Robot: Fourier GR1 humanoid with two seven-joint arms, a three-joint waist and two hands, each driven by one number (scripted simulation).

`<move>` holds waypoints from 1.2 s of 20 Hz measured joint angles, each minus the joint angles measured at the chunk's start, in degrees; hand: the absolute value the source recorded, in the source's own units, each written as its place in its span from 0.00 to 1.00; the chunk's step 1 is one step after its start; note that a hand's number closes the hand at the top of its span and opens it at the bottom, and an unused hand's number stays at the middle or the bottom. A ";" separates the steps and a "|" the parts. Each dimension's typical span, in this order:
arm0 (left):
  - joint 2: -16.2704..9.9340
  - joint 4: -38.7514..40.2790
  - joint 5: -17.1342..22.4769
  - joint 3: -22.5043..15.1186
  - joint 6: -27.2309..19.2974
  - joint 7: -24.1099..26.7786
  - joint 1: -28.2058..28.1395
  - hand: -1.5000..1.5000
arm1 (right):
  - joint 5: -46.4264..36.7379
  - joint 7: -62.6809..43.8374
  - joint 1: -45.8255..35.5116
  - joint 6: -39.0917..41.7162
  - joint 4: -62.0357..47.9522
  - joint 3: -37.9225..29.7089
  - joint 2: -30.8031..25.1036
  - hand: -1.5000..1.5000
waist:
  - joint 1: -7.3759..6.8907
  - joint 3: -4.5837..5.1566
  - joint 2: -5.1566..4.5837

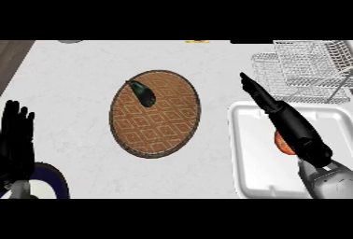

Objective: Pick the squash from the tray and place it in the tiered basket

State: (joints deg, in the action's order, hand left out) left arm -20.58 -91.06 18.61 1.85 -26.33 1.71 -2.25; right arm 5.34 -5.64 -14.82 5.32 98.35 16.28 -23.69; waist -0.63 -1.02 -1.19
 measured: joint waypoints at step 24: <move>3.52 -0.07 -12.70 -17.35 2.30 -2.14 8.12 0.50 | 27.12 23.16 33.56 15.87 -3.21 -44.23 -0.64 0.00 | 3.59 0.99 1.30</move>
State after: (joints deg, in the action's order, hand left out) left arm -17.05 -91.12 5.91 -15.50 -24.03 -0.43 5.86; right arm 32.46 17.51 18.74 21.19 95.13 -27.95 -24.33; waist 2.96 -0.03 0.10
